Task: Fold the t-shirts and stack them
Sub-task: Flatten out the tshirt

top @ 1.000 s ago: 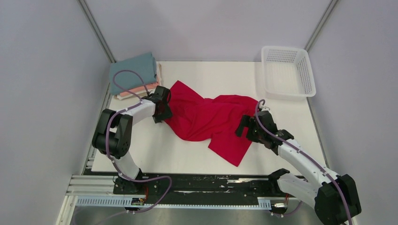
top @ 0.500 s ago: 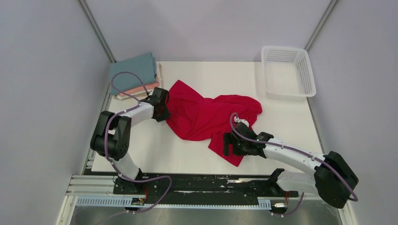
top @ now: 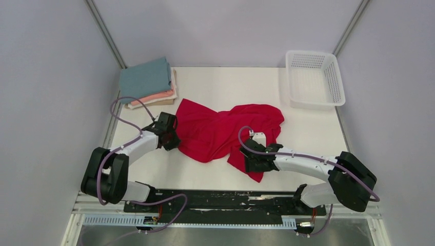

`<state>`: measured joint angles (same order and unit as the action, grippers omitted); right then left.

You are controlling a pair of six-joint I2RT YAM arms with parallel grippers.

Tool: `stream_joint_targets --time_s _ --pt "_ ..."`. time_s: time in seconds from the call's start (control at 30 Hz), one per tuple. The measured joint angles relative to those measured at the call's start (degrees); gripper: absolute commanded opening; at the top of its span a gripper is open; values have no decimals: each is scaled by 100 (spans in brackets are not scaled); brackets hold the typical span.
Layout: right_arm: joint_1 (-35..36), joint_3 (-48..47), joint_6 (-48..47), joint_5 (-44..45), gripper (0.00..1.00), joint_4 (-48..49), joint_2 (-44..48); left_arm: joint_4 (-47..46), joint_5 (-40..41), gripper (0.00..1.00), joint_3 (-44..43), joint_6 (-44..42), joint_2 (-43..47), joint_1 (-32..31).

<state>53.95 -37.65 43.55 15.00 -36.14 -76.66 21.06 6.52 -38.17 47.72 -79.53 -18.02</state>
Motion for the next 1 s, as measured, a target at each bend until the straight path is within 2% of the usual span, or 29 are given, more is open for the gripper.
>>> stream_joint_targets --time_s 0.07,0.17,0.2,0.37,0.47,0.77,1.0 --pt "7 -39 197 151 34 -114 -68 144 20 0 48 11 131 0" --pt "24 -131 459 315 5 -192 -192 352 107 0 101 17 393 0" --pt "26 -203 557 374 1 -225 -267 422 160 0 109 20 542 0" --pt "-90 -520 616 940 0 -439 -540 433 345 0 83 9 986 0" --pt "-494 -748 260 1255 0 -498 -525 459 457 0 -184 -24 957 0" --pt "-1902 -2577 -1497 1823 0 748 481 483 1244 0 -2531 -450 667 0" --pt "-2039 -3860 -2793 1631 0 1272 1346 542 1384 0 -3652 -898 1344 0"
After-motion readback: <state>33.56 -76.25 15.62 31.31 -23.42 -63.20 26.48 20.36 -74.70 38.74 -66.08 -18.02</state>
